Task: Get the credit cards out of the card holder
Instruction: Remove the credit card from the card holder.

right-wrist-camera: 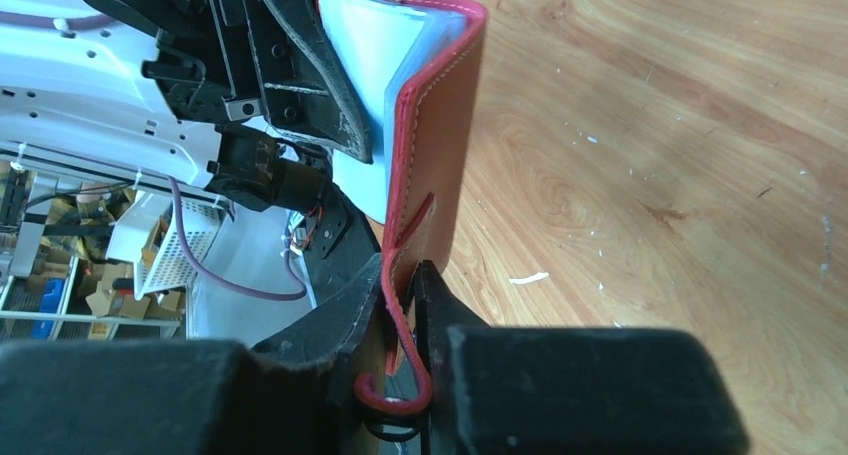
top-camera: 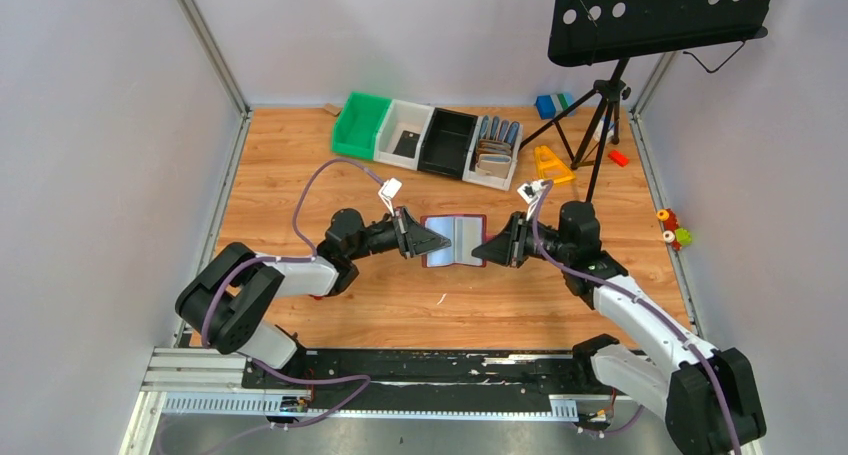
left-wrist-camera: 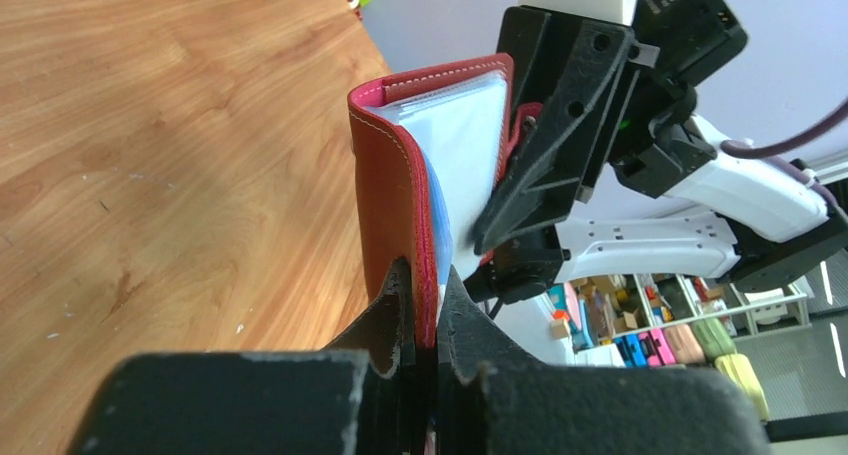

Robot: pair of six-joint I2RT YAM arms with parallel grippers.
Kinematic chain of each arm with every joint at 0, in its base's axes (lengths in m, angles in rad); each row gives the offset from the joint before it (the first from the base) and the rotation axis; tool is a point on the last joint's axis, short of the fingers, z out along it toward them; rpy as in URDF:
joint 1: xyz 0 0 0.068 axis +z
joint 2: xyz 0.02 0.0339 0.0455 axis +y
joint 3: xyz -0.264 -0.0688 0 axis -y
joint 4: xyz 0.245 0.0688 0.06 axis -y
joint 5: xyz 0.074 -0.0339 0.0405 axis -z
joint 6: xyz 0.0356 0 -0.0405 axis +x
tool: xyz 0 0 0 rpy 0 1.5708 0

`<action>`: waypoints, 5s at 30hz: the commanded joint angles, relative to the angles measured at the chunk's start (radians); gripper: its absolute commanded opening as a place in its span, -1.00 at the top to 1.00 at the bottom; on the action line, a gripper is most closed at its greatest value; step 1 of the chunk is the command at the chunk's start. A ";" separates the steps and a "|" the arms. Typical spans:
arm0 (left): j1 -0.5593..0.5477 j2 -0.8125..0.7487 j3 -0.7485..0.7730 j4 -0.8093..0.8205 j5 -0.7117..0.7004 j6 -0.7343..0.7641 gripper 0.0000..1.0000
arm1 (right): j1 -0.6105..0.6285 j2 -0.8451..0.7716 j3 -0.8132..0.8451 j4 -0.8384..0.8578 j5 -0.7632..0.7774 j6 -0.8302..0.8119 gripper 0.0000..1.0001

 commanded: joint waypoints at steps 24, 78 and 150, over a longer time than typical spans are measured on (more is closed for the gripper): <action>-0.070 0.041 0.085 -0.195 -0.032 0.162 1.00 | 0.120 0.144 0.012 0.150 0.056 0.022 0.65; -0.099 0.027 0.122 -0.264 -0.030 0.183 1.00 | 0.119 0.175 0.012 0.111 0.089 0.003 0.94; -0.130 0.060 0.182 -0.493 -0.169 0.223 1.00 | 0.114 0.194 -0.002 -0.022 0.219 -0.001 -0.44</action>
